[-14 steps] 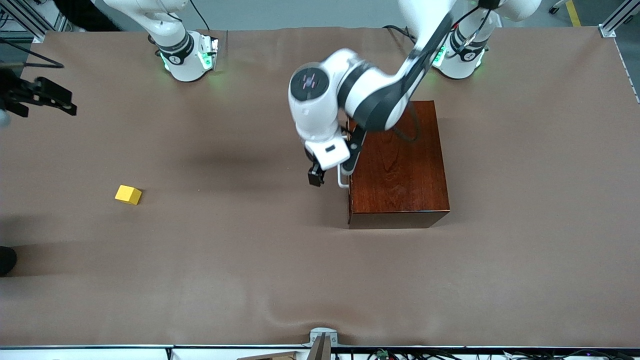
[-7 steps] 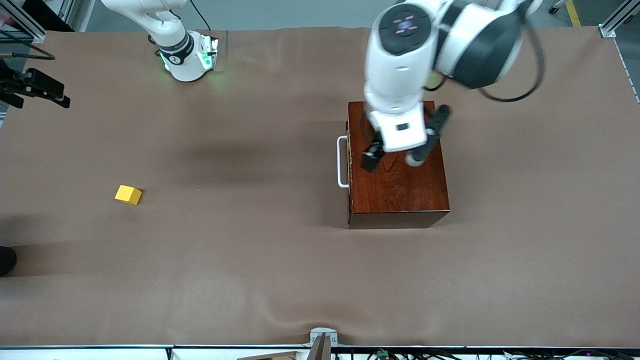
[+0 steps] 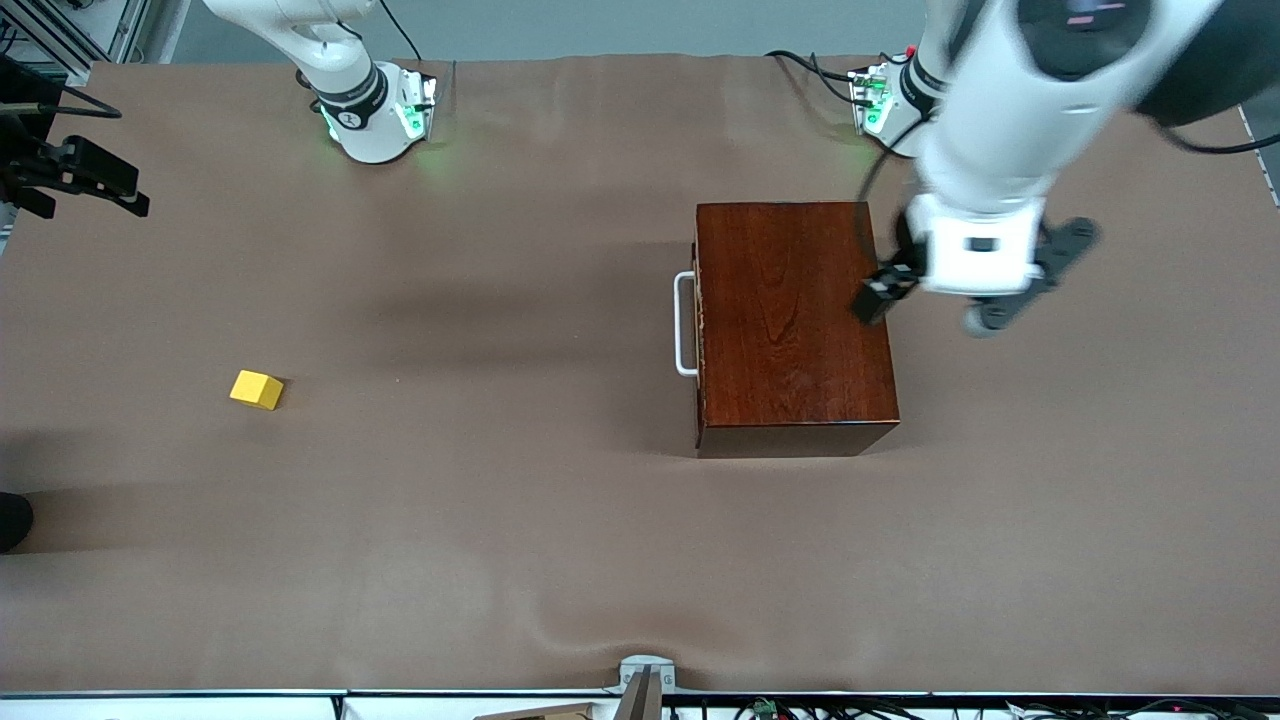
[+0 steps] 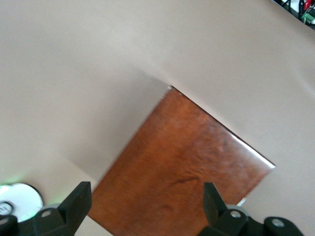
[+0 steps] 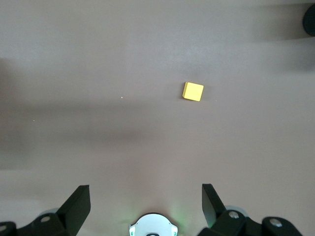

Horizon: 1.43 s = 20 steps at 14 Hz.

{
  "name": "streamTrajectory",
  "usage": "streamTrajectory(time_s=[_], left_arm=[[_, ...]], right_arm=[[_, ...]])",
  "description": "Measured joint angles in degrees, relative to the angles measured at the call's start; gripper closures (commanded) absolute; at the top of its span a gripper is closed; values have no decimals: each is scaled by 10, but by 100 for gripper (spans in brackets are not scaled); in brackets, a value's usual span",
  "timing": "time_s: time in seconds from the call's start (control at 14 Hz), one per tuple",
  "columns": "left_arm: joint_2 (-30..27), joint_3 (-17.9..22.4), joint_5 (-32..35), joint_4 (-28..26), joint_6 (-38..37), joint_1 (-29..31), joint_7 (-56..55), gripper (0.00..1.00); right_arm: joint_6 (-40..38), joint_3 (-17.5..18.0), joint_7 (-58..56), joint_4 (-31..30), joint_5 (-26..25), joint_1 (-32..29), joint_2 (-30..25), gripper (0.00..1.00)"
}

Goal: Open drawer, take yellow block, close drawer

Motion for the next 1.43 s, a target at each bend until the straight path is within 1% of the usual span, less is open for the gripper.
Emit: streamTrajectory(time_s=[0.29, 0.5, 0.79, 0.93, 1.07, 1.21, 1.43], left_arm=[[-62, 0, 0, -68, -5, 63, 151, 0], [-93, -6, 0, -109, -5, 101, 262, 0], [-136, -51, 0, -165, -4, 193, 417, 0], [-163, -70, 0, -191, 0, 227, 466, 0], [-193, -76, 0, -219, 5, 244, 509, 0], [-219, -77, 0, -242, 14, 253, 535, 0], [-241, -80, -7, -252, 18, 254, 537, 0]], right_arm=[[0, 0, 0, 0, -1, -3, 0, 0], [-1, 0, 0, 0, -1, -4, 0, 0], [-1, 1, 0, 0, -1, -4, -1, 0], [0, 1, -1, 0, -1, -4, -1, 0], [5, 3, -16, 0, -1, -4, -1, 0], [10, 2, -42, 0, -1, -4, -1, 0], [10, 2, -49, -1, -1, -5, -1, 0]])
